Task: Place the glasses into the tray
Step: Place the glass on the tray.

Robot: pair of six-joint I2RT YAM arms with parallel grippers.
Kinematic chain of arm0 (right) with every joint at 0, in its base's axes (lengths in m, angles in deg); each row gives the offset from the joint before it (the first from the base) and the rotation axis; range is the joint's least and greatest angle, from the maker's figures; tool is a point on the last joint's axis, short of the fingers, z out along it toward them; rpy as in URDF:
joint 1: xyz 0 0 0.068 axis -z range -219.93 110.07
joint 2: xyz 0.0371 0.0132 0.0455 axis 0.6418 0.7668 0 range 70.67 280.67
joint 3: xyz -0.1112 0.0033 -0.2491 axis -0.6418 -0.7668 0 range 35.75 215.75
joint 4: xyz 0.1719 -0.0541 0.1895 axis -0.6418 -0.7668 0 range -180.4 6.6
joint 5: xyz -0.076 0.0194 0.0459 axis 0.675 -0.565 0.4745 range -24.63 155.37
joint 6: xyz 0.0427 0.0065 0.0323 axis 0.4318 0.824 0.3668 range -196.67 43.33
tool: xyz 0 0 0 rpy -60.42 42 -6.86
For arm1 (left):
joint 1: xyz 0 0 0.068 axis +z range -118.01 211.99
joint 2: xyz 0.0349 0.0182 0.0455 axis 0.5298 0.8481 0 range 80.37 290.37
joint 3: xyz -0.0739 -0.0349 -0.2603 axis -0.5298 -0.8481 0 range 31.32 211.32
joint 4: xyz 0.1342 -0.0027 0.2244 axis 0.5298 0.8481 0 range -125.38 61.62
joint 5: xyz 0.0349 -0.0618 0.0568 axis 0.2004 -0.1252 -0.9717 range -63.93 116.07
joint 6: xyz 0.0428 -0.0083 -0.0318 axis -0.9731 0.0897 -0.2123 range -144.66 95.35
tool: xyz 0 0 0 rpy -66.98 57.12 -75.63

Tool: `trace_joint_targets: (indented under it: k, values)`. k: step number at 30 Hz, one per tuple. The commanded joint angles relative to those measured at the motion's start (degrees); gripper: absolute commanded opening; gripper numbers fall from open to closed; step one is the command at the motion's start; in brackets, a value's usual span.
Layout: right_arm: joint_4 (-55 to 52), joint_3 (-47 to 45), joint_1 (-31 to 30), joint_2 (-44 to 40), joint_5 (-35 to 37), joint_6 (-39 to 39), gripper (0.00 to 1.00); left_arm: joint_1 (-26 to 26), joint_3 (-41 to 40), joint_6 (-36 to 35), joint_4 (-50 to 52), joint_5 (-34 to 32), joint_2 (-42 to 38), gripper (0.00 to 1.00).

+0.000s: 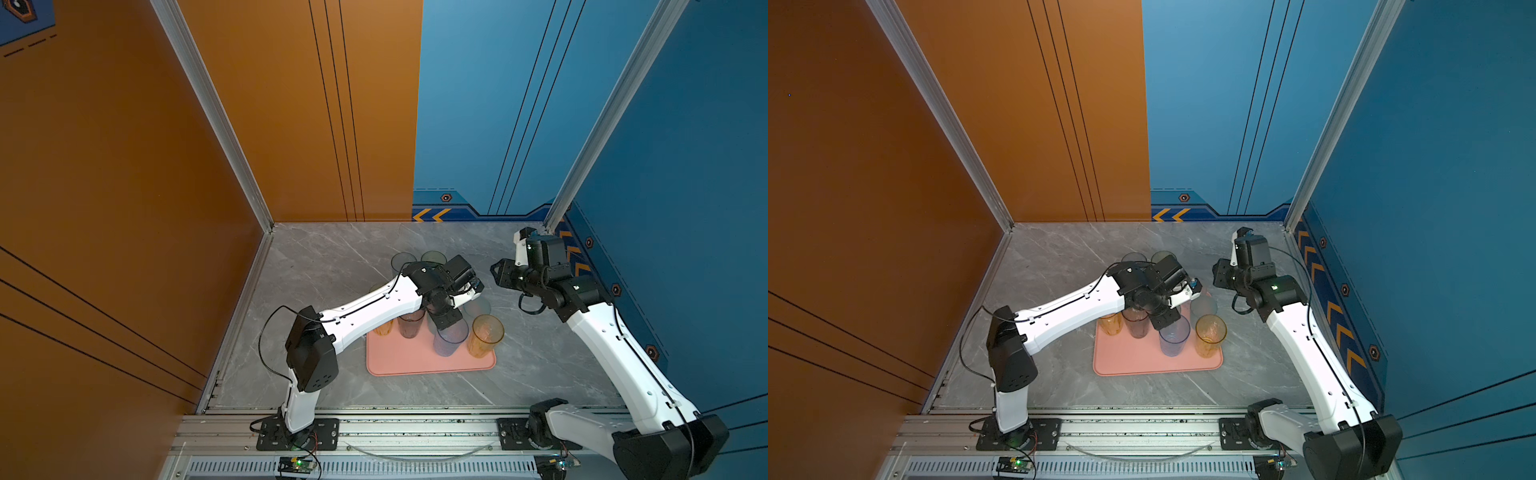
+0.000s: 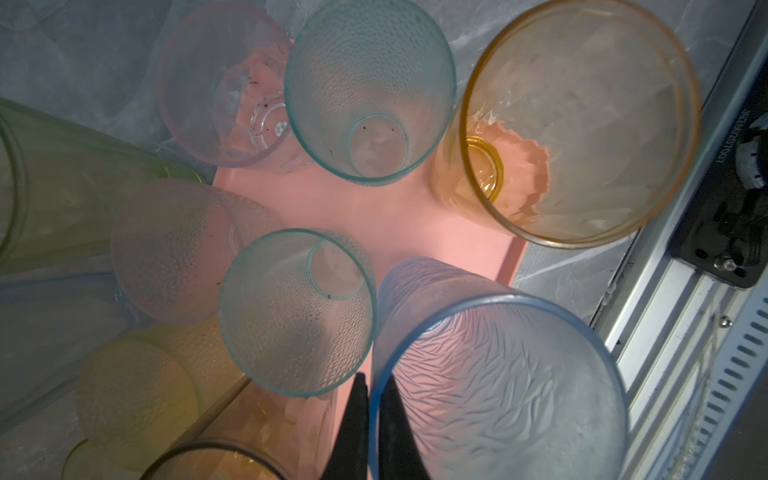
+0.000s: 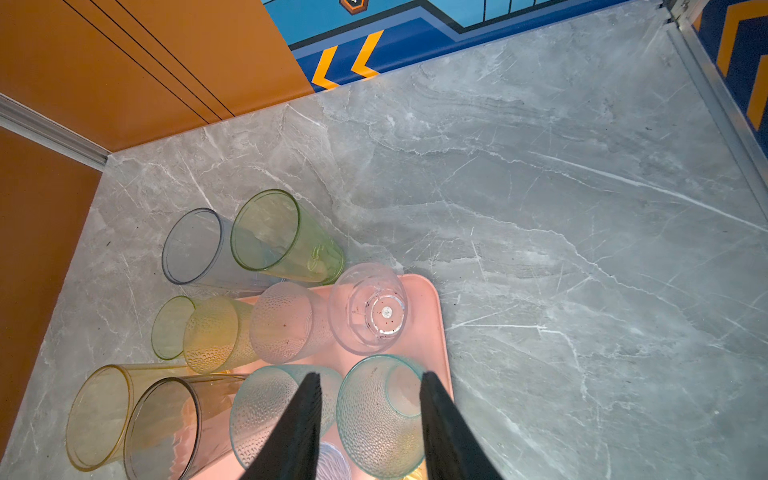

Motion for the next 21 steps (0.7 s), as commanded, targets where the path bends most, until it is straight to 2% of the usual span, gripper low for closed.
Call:
trace_joint_targets:
  k: [1, 21]
  values:
    - [1.10, 1.05, -0.33, 0.82, -0.75, -0.88, 0.38, 0.70, -0.91, 0.58, -2.03, 1.34, 0.23, 0.00]
    - [1.67, 1.32, -0.51, 2.37, -1.23, -0.79, 0.38, 0.97, -4.74, 1.81, -4.94, 0.52, -0.44, 0.00]
